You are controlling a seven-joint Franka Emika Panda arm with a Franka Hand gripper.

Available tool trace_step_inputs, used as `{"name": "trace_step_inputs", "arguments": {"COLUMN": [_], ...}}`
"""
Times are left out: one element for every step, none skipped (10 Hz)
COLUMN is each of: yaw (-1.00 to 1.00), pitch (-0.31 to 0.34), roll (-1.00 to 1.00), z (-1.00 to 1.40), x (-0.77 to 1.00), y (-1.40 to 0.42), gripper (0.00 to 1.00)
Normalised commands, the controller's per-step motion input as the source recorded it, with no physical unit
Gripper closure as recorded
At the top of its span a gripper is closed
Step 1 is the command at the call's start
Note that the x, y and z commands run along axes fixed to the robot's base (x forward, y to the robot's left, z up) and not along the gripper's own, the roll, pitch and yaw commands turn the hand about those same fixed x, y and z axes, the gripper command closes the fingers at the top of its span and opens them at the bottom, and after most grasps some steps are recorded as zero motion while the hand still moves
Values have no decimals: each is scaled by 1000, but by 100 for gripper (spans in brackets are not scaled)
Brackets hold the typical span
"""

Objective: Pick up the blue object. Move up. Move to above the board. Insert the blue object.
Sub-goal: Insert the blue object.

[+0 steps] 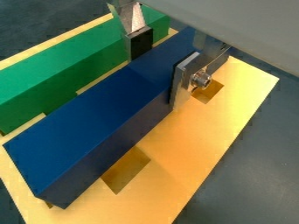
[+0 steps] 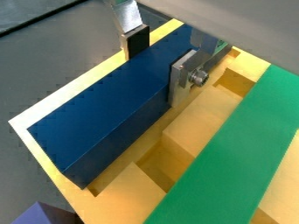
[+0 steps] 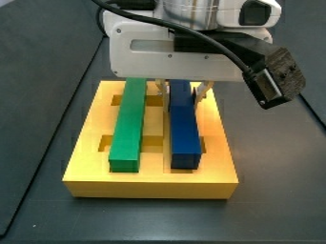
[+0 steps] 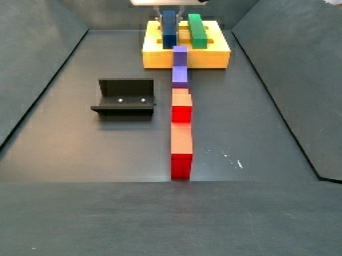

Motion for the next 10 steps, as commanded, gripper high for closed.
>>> {"name": "trace_step_inputs", "arguments": {"yaw": [0, 0, 0, 0, 0, 0, 0, -6, 0, 0], "pitch": [-56, -60, -59, -61, -57, -51, -50, -49, 0, 0], "roll": [124, 119, 129, 107, 101, 80, 57, 20, 44, 0], "z": [-100, -69, -69, -151, -180, -240, -286, -286, -9, 0], "x": [-151, -266, -249, -63, 0, 91, 143, 0, 0, 0], "y": [-60, -40, -80, -63, -49, -137, -106, 0, 0, 0], "gripper": [100, 100, 100, 100, 100, 100, 100, 100, 100, 100]}}
